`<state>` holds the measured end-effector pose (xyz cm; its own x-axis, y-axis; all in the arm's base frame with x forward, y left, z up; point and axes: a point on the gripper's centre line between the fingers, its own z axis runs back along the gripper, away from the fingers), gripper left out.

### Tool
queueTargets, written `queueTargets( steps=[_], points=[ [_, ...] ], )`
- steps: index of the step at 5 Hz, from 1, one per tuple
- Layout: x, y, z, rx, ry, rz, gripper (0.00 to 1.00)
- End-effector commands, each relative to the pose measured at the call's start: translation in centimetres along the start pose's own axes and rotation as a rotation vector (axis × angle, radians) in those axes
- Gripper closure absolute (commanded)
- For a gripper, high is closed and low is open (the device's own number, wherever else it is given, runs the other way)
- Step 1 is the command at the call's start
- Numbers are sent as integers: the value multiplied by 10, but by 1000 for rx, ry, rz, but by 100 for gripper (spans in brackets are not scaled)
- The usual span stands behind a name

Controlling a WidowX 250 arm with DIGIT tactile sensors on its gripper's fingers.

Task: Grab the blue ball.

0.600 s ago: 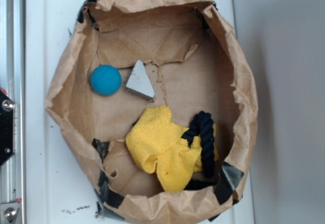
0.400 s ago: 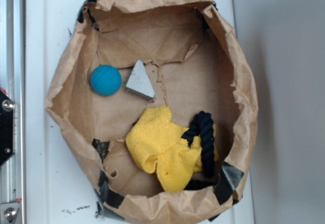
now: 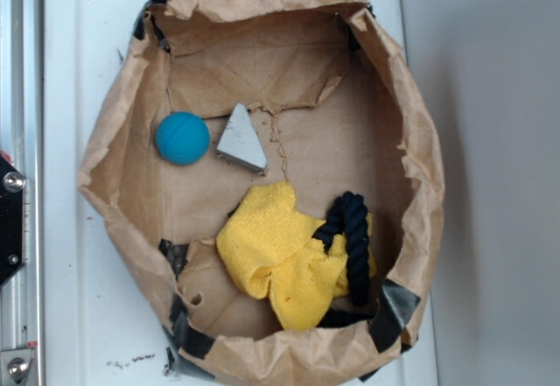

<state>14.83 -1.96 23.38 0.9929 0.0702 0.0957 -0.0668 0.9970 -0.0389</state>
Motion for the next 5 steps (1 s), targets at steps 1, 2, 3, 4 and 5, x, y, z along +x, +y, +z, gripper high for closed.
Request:
queueTargets(
  steps=[1,2,3,4,5],
  points=[
    [66,25,-10,32,-50,21,0],
    [94,49,-30,17,-37,-72,0],
    [107,66,-60,20,3,-165,0],
    [108,76,-94,85,12,-245,0],
    [100,79,-125,95,0,-307,0]
  ],
)
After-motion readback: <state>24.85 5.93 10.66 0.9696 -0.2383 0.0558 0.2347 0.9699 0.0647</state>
